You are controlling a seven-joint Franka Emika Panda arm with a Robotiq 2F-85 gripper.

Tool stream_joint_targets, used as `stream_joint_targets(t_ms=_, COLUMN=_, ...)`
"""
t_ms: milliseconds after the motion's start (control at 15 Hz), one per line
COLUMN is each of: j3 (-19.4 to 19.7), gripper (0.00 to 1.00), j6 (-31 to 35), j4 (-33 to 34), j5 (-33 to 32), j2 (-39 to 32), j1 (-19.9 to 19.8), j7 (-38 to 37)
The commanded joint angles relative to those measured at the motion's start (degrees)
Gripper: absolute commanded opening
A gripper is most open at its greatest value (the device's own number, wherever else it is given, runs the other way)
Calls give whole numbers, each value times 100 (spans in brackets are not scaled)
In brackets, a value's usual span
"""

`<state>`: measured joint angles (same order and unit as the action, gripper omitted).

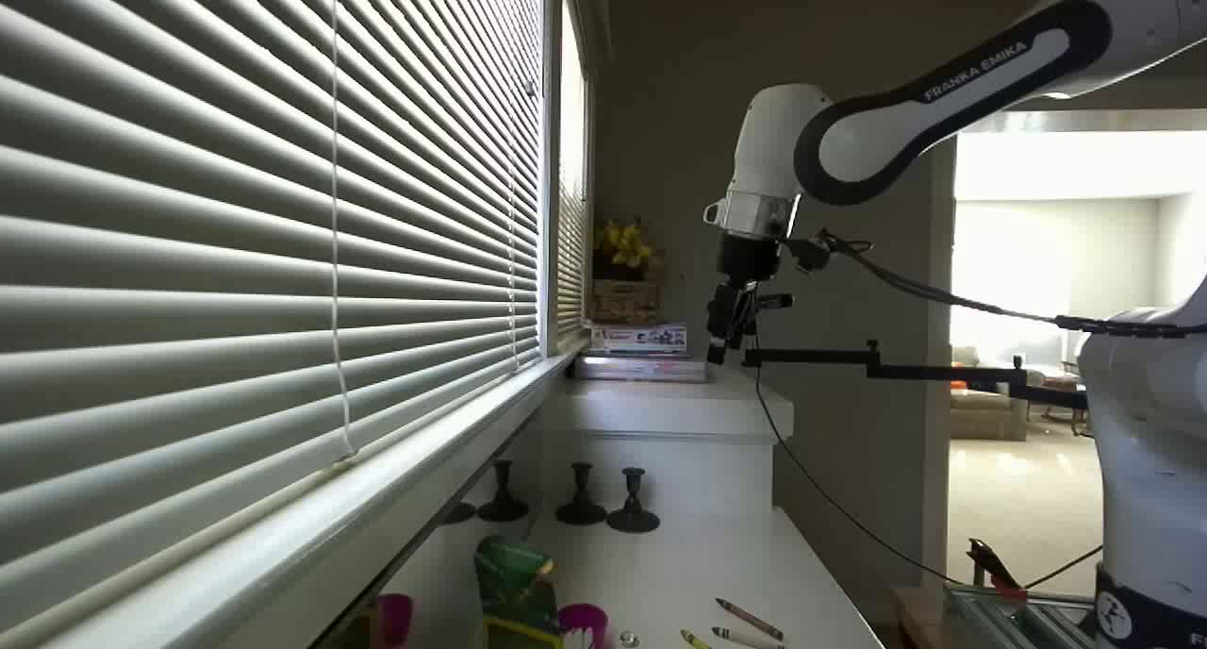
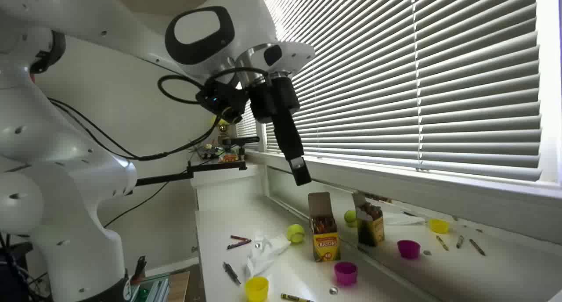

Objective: Use the napkin to wipe the reflective part below the window

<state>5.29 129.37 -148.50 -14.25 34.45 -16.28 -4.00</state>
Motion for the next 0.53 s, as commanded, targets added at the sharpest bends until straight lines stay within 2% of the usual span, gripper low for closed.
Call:
stream_joint_targets(t_ms=0, j3=39, gripper=100, j6=-24, j4=15, j5=-26, j2=2, j1=44, j7=-18)
stream_joint_targets(t_ms=400, j3=39, gripper=100, j6=-24, j4=15, j5=-26, j2=2, j1=44, j7=-18)
stream_joint_targets(t_ms=467, j3=138, gripper=100, j6=32, j4=16, j5=177, j2=-57, j1=211, j7=167)
